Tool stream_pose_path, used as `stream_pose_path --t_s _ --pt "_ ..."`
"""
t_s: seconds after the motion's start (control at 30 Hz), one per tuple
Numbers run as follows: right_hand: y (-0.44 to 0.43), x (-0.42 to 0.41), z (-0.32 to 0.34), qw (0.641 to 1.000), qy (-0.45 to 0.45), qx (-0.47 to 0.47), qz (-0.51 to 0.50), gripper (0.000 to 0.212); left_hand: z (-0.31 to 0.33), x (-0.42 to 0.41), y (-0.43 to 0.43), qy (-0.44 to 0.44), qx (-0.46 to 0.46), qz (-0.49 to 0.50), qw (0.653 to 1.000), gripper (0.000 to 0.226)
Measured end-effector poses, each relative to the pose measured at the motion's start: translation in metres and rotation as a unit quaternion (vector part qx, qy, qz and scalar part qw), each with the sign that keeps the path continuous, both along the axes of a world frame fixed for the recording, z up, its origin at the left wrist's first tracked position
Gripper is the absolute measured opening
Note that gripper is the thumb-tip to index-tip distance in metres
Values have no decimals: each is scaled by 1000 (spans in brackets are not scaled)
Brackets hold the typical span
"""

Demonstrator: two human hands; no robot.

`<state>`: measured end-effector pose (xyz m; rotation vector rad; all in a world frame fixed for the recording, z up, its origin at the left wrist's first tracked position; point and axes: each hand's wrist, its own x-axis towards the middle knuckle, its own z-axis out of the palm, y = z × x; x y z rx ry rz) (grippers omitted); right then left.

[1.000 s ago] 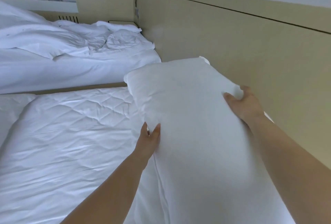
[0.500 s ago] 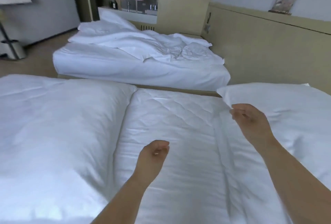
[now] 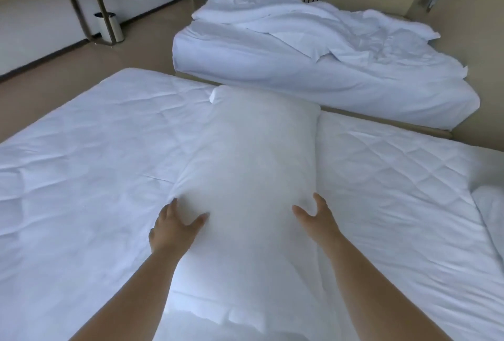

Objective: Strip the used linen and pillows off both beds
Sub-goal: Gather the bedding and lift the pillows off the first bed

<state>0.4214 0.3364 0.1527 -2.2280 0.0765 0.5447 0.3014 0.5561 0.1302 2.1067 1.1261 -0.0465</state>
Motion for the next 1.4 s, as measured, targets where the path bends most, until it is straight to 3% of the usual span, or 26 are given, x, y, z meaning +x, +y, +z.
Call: stream_pose_path --t_s 0.1,0.2,0.3,0.37,0.43,0.67,0.8,0.93,1.03,1.13,1.23,1.27,1.33,1.4 --pt "11 10 -23 996 62 -3 -59 78 -27 11 20 59 -41 15 997 96" --pt "31 12 -38 991 60 -119 -30 61 -44 22 23 71 -33 9 997 91" --pt "50 15 -41 974 -17 -226 17 41 -51 30 29 75 -18 8 997 73" --pt "53 12 -43 964 -49 -261 21 35 -52 27 30 43 -9 17 999 48" --pt "45 5 -41 963 -57 -262 6 33 -49 16 31 -7 -28 32 999 22" --pt "3 -32 -13 979 -92 -183 -5 33 -21 -29 20 -159 -73 61 983 10" --pt "-36 -91 -6 986 -66 -153 -19 39 1 -100 -14 -187 -91 50 977 26" --pt "-86 -179 0 991 5 -133 10 41 -1 -199 -41 -130 -148 7 980 45" --pt "-100 -202 -1 993 54 -88 54 20 -8 -216 -44 -115 -155 24 981 51" --pt "-89 -178 -2 998 60 6 -12 63 -1 -183 -41 -125 -147 80 978 15" --pt "-60 -136 -11 999 32 7 -30 79 -5 -136 -42 -70 -192 66 977 94" --pt "-51 -123 -17 999 27 -1 -44 81 -6 -123 -42 -38 -187 54 980 107" --pt "-41 -102 -27 992 45 -2 -114 86 -9 -103 -39 -6 -184 51 982 106" --pt "-40 -90 -36 977 92 15 -193 93 -13 -93 -30 -1 -188 47 981 88"
